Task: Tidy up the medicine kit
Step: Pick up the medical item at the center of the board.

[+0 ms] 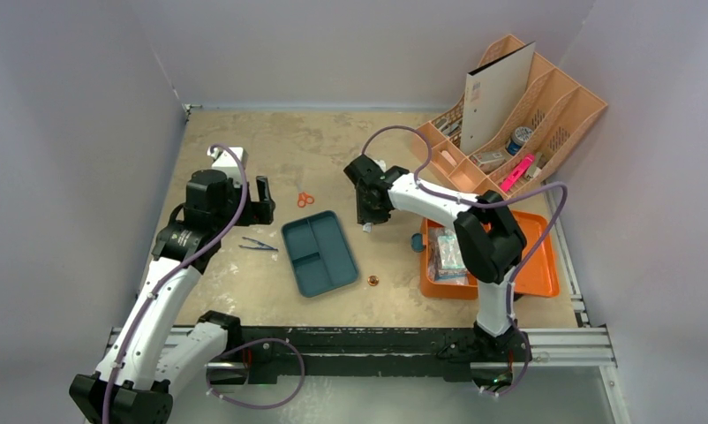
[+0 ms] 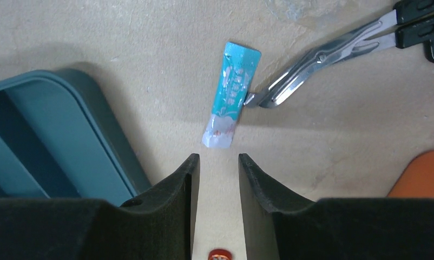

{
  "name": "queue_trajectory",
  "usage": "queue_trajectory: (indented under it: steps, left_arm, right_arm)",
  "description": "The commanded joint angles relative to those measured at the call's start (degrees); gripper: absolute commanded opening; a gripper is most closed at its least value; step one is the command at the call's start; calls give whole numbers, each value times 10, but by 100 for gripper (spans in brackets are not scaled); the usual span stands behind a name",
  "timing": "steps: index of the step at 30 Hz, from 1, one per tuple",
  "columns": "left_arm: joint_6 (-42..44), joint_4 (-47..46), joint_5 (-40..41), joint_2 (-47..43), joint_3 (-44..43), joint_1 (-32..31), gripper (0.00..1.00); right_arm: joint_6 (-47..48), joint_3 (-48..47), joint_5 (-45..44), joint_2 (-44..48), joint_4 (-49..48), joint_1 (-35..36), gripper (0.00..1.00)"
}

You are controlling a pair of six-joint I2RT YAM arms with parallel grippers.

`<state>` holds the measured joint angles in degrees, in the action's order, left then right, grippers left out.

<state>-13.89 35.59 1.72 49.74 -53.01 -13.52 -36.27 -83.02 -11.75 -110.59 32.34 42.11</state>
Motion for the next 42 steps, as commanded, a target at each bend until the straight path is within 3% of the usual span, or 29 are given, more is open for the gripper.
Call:
queue_trajectory:
  steps: [1,15,31,42]
  left_arm:
    - [5,-4,15,-9,-1,2,87]
    - [11,-4,15,-7,-1,2,86]
    - [11,0,31,-6,-2,2,86]
    - [7,-1,35,0,-2,2,86]
  right_arm:
    - [-18,-30,-28,-15,-8,4,35]
    - [-23,-52,-39,-73,6,16,35]
    - [-15,-25,-32,-47,13,18,0]
    - [-1,35,26,47,-27,17,0]
